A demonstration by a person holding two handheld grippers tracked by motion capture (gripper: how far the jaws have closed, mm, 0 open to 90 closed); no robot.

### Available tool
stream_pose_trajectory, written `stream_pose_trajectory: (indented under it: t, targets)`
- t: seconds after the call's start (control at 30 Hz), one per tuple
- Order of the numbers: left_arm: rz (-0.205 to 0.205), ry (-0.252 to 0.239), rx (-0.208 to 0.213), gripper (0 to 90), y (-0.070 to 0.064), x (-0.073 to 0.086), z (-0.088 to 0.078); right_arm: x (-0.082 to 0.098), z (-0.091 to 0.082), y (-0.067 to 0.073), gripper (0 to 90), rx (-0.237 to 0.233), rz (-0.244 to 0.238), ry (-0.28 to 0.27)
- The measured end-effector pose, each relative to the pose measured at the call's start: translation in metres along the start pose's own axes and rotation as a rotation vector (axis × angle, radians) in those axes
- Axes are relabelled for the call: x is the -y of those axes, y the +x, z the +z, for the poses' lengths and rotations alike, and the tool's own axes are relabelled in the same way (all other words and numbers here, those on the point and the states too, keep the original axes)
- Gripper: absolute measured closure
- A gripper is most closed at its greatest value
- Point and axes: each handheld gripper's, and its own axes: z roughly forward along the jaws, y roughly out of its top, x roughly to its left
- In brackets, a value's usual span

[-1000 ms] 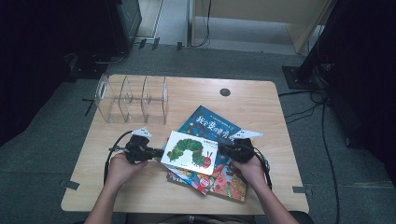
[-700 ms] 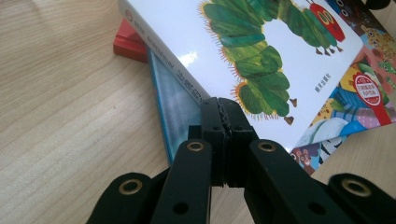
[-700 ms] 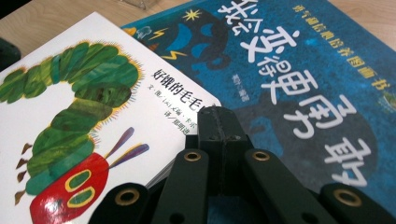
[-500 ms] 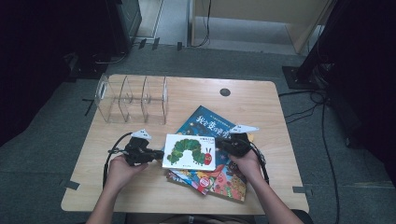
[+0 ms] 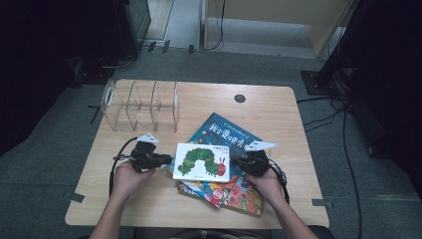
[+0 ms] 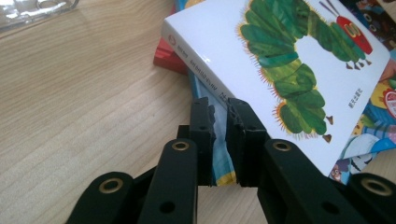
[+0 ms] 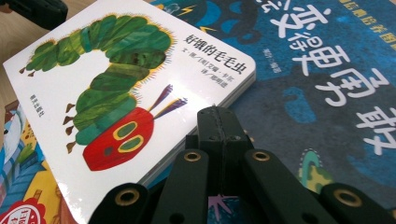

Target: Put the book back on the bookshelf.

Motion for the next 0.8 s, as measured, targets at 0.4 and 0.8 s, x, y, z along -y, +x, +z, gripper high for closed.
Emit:
stream_pose_trajectory:
  t: [0.4, 0.8]
  targets:
    - [0.003, 0.016, 0.013, 79.2, -0.001, -0.001, 0.001, -0.003, 0.008, 0.003, 90.0, 0.000, -0.006, -0.017]
    - [-0.009, 0.015, 0.031, 85.1, -0.004, 0.003, -0.003, -0.009, 0.018, 0.003, 90.0, 0.009, 0.000, -0.036]
